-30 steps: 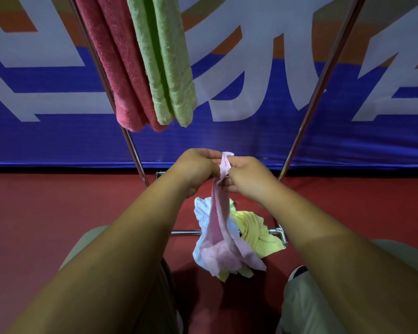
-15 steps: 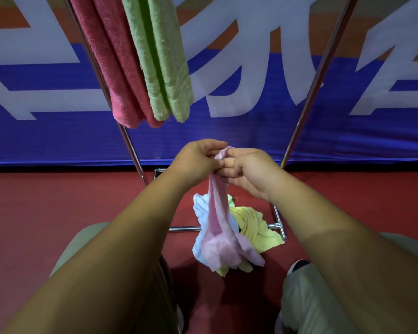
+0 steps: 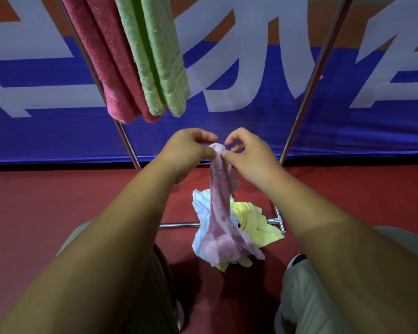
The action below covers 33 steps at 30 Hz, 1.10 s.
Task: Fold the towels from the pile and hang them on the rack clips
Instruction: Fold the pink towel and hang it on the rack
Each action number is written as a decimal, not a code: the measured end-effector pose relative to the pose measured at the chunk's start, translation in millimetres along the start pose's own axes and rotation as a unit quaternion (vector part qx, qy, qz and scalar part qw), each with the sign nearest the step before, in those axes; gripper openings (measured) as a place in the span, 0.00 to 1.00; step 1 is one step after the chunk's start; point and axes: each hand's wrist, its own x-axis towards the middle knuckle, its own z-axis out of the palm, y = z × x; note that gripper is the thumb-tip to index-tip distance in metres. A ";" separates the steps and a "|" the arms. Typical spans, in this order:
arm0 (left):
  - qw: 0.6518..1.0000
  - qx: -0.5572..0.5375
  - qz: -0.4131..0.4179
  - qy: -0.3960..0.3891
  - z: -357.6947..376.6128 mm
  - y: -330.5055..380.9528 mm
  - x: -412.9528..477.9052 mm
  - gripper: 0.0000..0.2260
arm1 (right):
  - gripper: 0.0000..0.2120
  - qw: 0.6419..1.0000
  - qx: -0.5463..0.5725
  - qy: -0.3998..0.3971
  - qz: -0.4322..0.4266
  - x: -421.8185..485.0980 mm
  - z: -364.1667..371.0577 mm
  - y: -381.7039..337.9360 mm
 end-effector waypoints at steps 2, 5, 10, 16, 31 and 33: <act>0.999 -0.040 -0.027 -0.009 0.3 -2.1 2.0 0.19 | 0.10 1.000 0.021 -0.008 -0.022 -0.3 0.8 -1.0; 0.990 -0.123 -0.060 -0.034 2.3 -2.9 1.7 0.17 | 0.13 0.998 0.061 -0.002 0.004 -0.3 4.5 -0.2; 0.981 -0.174 -0.081 -0.040 6.9 -4.1 2.1 0.15 | 0.16 0.986 0.156 0.007 0.064 5.8 7.6 4.1; 0.998 -0.052 -0.039 0.005 10.8 -10.8 1.0 0.13 | 0.15 0.972 0.204 -0.015 0.116 5.1 9.0 4.2; 0.987 -0.153 -0.047 0.013 17.6 -5.1 0.3 0.04 | 0.08 0.898 0.404 -0.030 0.169 3.0 0.2 -2.5; 0.986 -0.151 -0.060 0.032 18.0 -5.4 -0.1 0.05 | 0.06 0.920 0.356 -0.010 0.162 4.6 0.9 -0.4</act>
